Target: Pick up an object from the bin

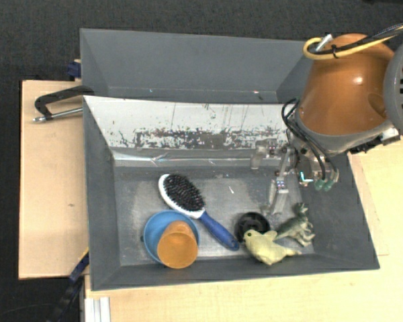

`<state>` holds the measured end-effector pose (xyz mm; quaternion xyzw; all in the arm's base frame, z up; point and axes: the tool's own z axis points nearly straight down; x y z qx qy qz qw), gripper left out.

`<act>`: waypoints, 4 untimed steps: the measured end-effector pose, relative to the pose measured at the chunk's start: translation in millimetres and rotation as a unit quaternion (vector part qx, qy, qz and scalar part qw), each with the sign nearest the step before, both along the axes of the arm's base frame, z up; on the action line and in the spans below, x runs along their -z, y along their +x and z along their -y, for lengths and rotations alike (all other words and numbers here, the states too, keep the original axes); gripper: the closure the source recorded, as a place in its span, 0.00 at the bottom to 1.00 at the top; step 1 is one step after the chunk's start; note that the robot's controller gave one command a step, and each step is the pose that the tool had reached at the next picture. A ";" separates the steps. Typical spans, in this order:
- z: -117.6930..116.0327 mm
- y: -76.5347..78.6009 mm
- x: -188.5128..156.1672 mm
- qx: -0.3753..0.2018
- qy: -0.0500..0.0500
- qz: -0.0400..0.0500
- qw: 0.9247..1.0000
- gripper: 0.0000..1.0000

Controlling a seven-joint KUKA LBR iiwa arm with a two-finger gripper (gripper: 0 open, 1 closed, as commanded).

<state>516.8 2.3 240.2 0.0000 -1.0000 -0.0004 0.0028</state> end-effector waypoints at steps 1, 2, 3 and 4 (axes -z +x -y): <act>37.2 -11.5 82.4 -0.030 0.000 -0.001 1.000 0.00; 26.0 -17.1 169.2 -0.141 0.000 0.000 0.990 0.00; 25.5 -13.7 166.8 -0.140 0.000 0.008 0.990 1.00; 24.6 -10.6 165.7 -0.140 0.000 0.015 0.990 0.00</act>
Offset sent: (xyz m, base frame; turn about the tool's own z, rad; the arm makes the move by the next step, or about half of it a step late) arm -0.0101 -0.0357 -0.0787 -0.0631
